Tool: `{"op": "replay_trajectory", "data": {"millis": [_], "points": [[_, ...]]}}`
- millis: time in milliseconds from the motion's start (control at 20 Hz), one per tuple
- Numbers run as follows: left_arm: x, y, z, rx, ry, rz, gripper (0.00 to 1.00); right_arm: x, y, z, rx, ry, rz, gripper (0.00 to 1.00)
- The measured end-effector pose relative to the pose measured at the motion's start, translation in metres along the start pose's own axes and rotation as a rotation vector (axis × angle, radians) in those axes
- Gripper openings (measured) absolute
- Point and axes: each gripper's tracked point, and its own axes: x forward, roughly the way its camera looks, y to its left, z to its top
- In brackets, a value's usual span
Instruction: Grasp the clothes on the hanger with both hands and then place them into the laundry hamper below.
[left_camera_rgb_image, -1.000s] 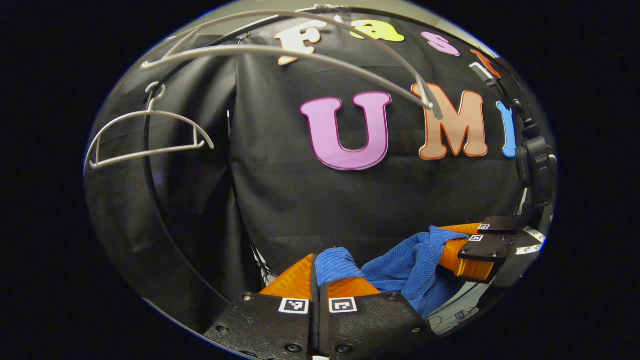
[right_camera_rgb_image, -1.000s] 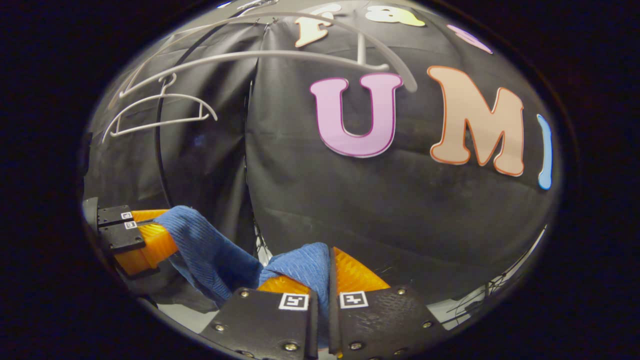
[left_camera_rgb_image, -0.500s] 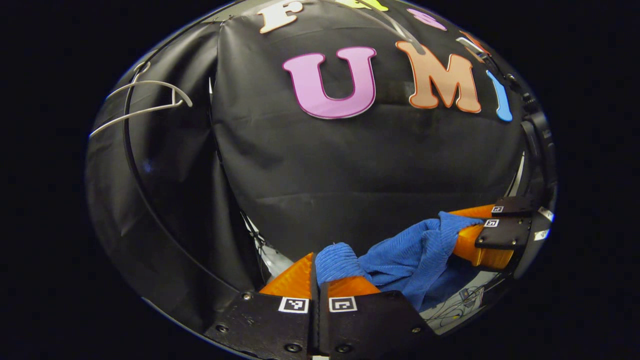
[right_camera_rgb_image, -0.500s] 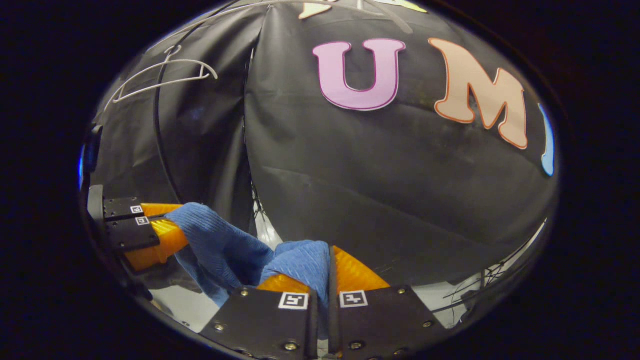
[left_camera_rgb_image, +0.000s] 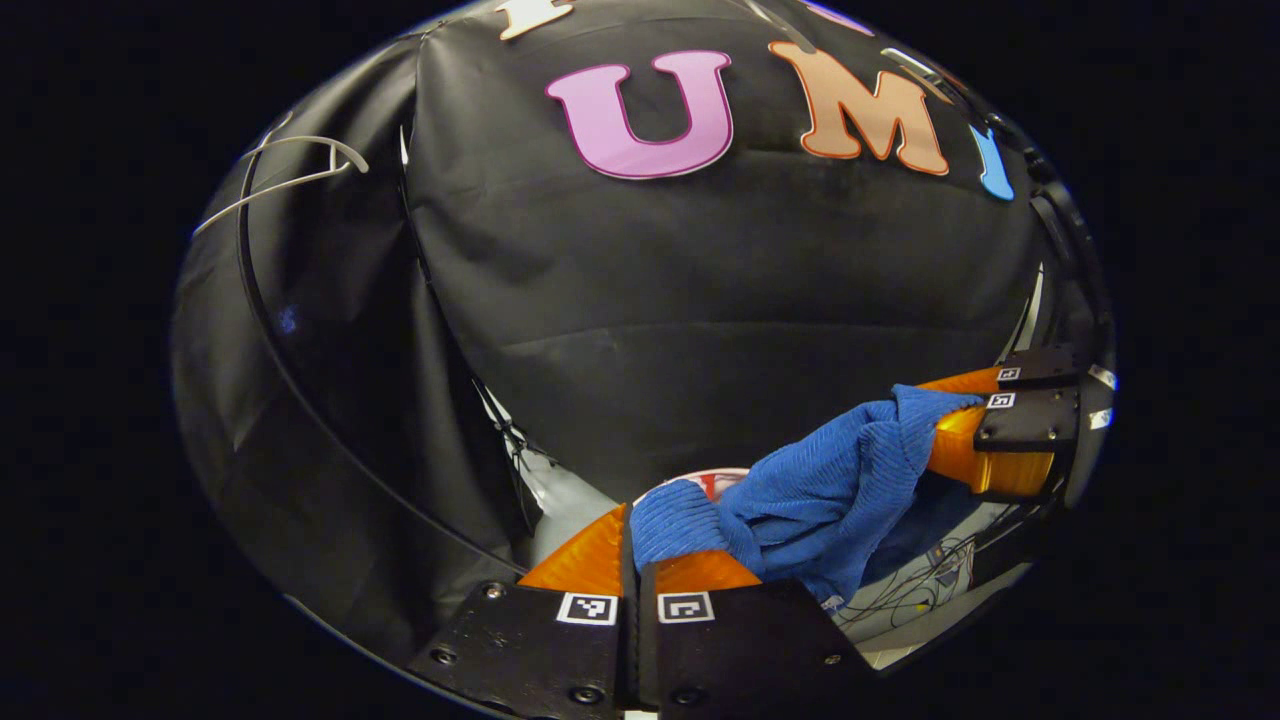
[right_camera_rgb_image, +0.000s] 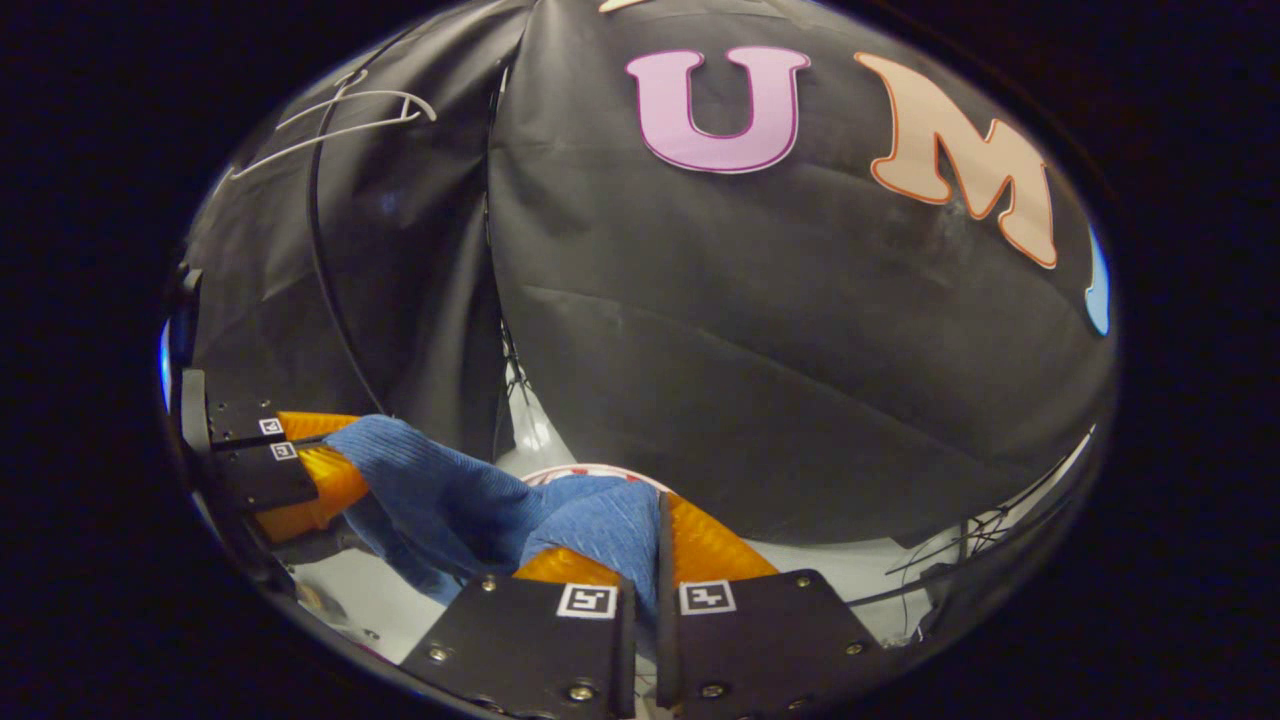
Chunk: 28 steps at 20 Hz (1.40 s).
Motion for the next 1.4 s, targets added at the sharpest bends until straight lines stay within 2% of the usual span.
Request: {"op": "replay_trajectory", "data": {"millis": [750, 900, 1100, 1400], "points": [[0.004, 0.004, -0.057, 0.020, 0.151, 0.008, 0.03, -0.003, 0.000, -0.013, -0.003, 0.107, 0.010, 0.09], [0.004, 0.006, -0.061, 0.020, 0.169, 0.011, 0.06, -0.004, 0.001, -0.017, 0.001, 0.127, 0.015, 0.09], [0.003, 0.006, -0.058, 0.033, 0.162, 0.010, 0.17, -0.002, 0.001, -0.015, 0.009, 0.118, 0.027, 0.12], [0.004, 0.002, -0.053, 0.048, 0.151, 0.001, 0.18, -0.008, -0.002, 0.006, -0.004, 0.087, 0.033, 0.12]]}}
